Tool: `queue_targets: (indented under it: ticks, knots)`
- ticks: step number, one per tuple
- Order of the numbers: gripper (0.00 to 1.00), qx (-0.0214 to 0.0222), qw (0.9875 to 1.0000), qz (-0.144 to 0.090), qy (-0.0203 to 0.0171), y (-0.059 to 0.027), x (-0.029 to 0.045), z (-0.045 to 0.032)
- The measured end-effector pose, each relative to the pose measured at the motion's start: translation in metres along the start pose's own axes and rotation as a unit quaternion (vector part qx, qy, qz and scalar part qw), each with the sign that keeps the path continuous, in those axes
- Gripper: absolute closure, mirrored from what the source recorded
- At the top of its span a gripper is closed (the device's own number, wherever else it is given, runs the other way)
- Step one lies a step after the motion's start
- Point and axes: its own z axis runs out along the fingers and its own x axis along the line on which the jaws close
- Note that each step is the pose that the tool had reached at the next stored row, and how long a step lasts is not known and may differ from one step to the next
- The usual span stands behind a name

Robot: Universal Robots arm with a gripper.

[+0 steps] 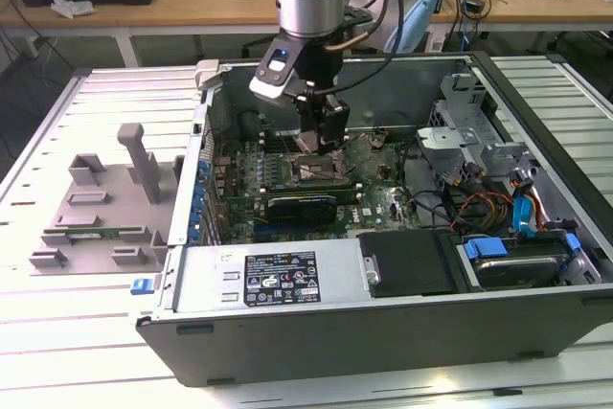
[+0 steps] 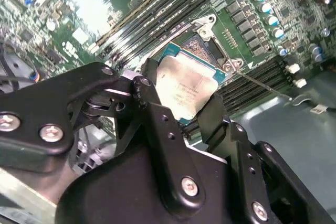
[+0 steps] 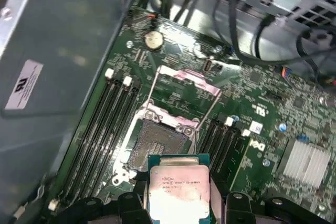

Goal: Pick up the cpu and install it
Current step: 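Place the cpu into insertion slot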

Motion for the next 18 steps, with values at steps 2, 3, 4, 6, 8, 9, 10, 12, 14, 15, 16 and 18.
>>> queue_targets:
  ticks: [2,3,4,6,8,9,10,12,14,15,16,18]
  knots:
    - [0.45,0.0007,0.9998,0.020,-0.0010,0.0000,0.0000,0.0000]
    - [0.45,0.0014,0.9993,0.037,-0.0018,0.0000,0.0000,0.0000]
    - [0.45,0.0018,0.9989,0.048,-0.0023,0.0000,0.0000,0.0000]
    - [0.45,0.0026,0.9975,0.070,-0.0034,0.0000,0.0000,0.0000]
    - [0.45,0.0033,0.9960,0.089,-0.0043,0.0000,0.0000,0.0000]
    - [0.45,0.0038,0.9949,0.101,-0.0049,0.0000,0.0000,0.0000]
    - [0.45,0.0041,0.9941,0.108,-0.0052,0.0000,0.0000,0.0000]
    - [0.45,0.0050,0.9911,0.133,-0.0064,0.0000,0.0000,0.0001]
    - [0.45,0.0059,0.9873,0.159,-0.0077,0.0000,0.0000,0.0002]
    - [0.45,0.0062,0.9862,0.165,-0.0080,0.0000,0.0000,0.0002]
    - [0.45,0.0064,0.9852,0.171,-0.0083,-0.0001,0.0000,0.0002]
    - [0.45,0.0064,0.9852,0.171,-0.0083,0.0000,0.0000,0.0002]
